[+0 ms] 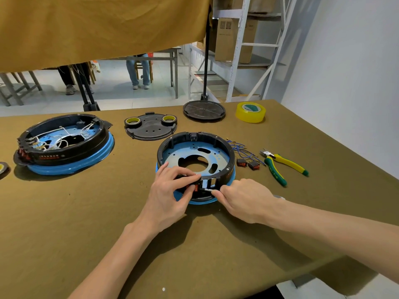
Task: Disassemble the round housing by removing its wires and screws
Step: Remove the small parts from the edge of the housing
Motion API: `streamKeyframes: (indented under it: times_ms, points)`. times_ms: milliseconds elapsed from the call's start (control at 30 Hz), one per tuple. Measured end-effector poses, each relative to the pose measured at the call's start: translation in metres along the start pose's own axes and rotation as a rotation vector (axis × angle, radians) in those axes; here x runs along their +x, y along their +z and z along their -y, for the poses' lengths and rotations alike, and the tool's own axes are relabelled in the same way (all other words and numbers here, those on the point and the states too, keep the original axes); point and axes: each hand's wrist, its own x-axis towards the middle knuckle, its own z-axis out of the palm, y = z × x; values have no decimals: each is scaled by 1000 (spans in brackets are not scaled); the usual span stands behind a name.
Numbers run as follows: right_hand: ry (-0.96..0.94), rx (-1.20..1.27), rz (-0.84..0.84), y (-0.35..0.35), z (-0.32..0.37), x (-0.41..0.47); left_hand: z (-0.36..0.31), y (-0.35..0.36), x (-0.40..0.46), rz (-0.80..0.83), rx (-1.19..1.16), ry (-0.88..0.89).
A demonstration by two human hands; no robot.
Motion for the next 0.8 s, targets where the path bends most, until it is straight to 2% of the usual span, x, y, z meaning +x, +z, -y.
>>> streamKeyframes:
  times_ms: [233,433,600,700,800]
  points:
    - [-98,-119,16,-12,-8,11,-2,1,1,-8,12,-5]
    - [-102,-104,44,-9,-9,13,-2,1,0,-3,32,-3]
    - [-131,-211,123,-31,-5,19,-4,0,0,-9,21,-7]
    - [-162,-357,56,-44,2,22,-5,-1,1,-15,13,-16]
    - [-114,-444,-97,-52,6,20,-5,1,0,-13,-1,-32]
